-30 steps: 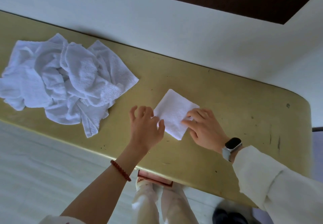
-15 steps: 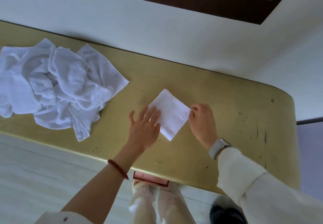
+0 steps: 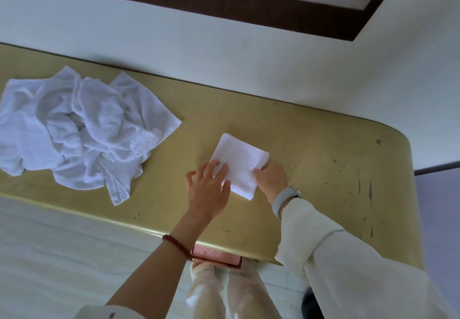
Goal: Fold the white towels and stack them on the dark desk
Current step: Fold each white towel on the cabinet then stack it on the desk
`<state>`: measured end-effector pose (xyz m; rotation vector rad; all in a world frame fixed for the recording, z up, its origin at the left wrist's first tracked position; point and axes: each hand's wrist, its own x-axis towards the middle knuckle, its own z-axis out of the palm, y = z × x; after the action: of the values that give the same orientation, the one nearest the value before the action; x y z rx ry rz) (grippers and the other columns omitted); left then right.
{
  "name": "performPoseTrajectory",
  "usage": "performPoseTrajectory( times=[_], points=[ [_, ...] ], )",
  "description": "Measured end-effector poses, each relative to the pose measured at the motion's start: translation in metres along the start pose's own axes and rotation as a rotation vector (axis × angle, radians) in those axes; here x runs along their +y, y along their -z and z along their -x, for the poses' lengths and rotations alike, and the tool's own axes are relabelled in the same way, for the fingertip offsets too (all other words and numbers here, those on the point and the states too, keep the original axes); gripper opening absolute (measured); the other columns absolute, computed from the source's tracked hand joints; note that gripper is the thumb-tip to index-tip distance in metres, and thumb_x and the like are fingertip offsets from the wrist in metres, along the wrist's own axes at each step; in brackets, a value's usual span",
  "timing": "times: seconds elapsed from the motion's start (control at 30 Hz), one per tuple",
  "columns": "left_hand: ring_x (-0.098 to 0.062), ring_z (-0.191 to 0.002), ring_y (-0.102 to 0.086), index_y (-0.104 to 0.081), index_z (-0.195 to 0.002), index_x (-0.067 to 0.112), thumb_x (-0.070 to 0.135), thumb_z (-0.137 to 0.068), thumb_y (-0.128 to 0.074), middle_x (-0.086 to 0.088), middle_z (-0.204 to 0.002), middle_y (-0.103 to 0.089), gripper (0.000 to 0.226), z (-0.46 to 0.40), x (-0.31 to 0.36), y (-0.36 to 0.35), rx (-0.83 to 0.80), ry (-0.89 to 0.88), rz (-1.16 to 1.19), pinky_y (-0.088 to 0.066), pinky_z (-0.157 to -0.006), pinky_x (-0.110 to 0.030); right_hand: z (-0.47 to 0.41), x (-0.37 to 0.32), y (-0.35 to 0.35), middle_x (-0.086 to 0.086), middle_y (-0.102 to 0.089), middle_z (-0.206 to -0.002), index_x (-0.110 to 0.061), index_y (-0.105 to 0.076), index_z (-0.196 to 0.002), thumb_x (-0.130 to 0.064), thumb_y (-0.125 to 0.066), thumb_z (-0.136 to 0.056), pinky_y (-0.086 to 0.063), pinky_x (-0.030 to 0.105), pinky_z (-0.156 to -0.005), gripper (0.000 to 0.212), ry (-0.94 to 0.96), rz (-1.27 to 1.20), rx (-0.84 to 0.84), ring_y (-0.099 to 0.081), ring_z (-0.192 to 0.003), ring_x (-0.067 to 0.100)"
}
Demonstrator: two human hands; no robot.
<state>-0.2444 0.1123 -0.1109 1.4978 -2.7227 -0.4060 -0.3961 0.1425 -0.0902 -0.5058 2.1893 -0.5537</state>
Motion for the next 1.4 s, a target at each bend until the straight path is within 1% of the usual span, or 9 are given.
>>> performPoseTrajectory(
  times=[0.17,0.3,0.43,0.53,0.8,1.0,1.2,1.27,1.4],
  points=[
    [-0.010,-0.120,-0.045,-0.054,-0.124,0.030,0.022,-0.090,-0.049,0.012,-0.133,-0.046,0.035,-0.001,0.000,0.009,-0.028,0.132,0.255,-0.023,-0.101,-0.037,0.017,-0.017,0.007,-0.006,-0.044,-0.065,-0.012,-0.045,-0.075,-0.014,-0.054,-0.084,-0.029,0.019,-0.051,0.013,0.244,-0.206,0.017,-0.040,-0.057,0.007],
    [-0.012,-0.109,-0.051,-0.050,-0.128,0.017,0.013,-0.092,-0.047,0.002,-0.128,-0.050,0.036,-0.010,-0.003,0.035,0.052,0.427,0.913,-0.035,-0.097,-0.024,0.037,-0.044,0.027,-0.010,-0.044,-0.068,-0.024,-0.040,-0.070,-0.016,-0.056,-0.086,-0.031,0.017,-0.056,0.024,0.477,-0.076,-0.233,-0.041,-0.060,0.003],
    [-0.018,-0.097,-0.058,-0.057,-0.108,0.014,0.038,-0.097,-0.036,-0.003,-0.106,-0.060,0.034,-0.019,-0.010,0.055,-0.104,0.733,1.772,-0.046,-0.092,-0.038,0.053,-0.068,0.046,-0.001,-0.046,-0.070,-0.017,-0.042,-0.073,-0.013,-0.057,-0.087,-0.034,0.021,-0.060,0.021,0.541,-0.143,-0.430,-0.042,-0.063,0.012],
    [-0.025,-0.100,-0.059,-0.054,-0.124,0.015,0.054,-0.093,-0.032,-0.007,-0.111,-0.063,0.055,-0.013,-0.023,0.063,-0.260,0.632,2.000,-0.049,-0.077,-0.037,0.051,-0.070,0.053,0.005,-0.052,-0.075,-0.016,-0.044,-0.078,-0.014,-0.054,-0.089,-0.037,0.026,-0.059,0.016,0.468,-0.261,-0.462,-0.048,-0.067,0.017],
    [-0.016,-0.083,-0.060,-0.064,-0.099,0.018,0.016,-0.092,-0.052,0.000,-0.093,-0.065,0.014,0.045,-0.045,0.077,-0.032,0.622,1.643,-0.050,-0.071,-0.027,0.056,-0.048,0.016,-0.002,-0.062,-0.089,-0.017,-0.050,-0.116,-0.014,-0.049,-0.094,-0.043,0.014,-0.051,0.023,0.325,-0.225,-0.507,-0.060,-0.068,0.005],
    [-0.020,-0.082,-0.060,-0.068,-0.092,0.021,0.024,-0.083,-0.064,-0.007,-0.092,-0.067,0.010,0.135,-0.106,0.120,0.240,0.715,1.406,-0.048,-0.073,-0.038,0.137,-0.077,-0.049,0.000,-0.060,-0.069,-0.011,-0.064,-0.083,-0.015,-0.050,-0.092,-0.045,0.024,-0.056,0.017,0.294,-0.250,-0.630,-0.057,-0.057,0.012],
    [-0.011,-0.064,-0.044,-0.052,-0.083,0.012,0.024,-0.094,-0.050,0.000,-0.072,-0.048,0.016,0.280,-0.208,0.174,0.576,0.759,1.164,-0.036,-0.054,-0.014,0.285,-0.113,-0.166,0.000,-0.061,-0.076,-0.017,-0.056,-0.088,-0.013,-0.051,-0.091,-0.049,0.031,-0.063,0.007,0.732,-0.078,-0.557,-0.058,-0.069,0.020],
    [-0.012,-0.060,-0.037,-0.045,-0.082,0.010,0.027,-0.095,-0.046,0.000,-0.067,-0.039,0.021,0.348,-0.253,0.189,0.655,0.811,1.079,-0.032,-0.050,-0.018,0.352,-0.117,-0.222,-0.007,-0.055,-0.072,-0.019,-0.052,-0.085,-0.013,-0.049,-0.092,-0.041,0.021,-0.063,0.010,0.905,0.006,-0.544,-0.053,-0.068,0.015],
    [-0.014,-0.055,-0.031,-0.037,-0.073,0.016,0.029,-0.095,-0.043,0.001,-0.060,-0.033,0.026,0.475,-0.332,0.209,0.801,1.000,0.953,-0.025,-0.051,-0.026,0.476,-0.119,-0.331,0.001,-0.060,-0.079,-0.008,-0.051,-0.103,-0.015,-0.042,-0.095,-0.040,0.037,-0.067,0.014,1.128,0.105,-0.519,-0.057,-0.078,0.030]
  ],
)
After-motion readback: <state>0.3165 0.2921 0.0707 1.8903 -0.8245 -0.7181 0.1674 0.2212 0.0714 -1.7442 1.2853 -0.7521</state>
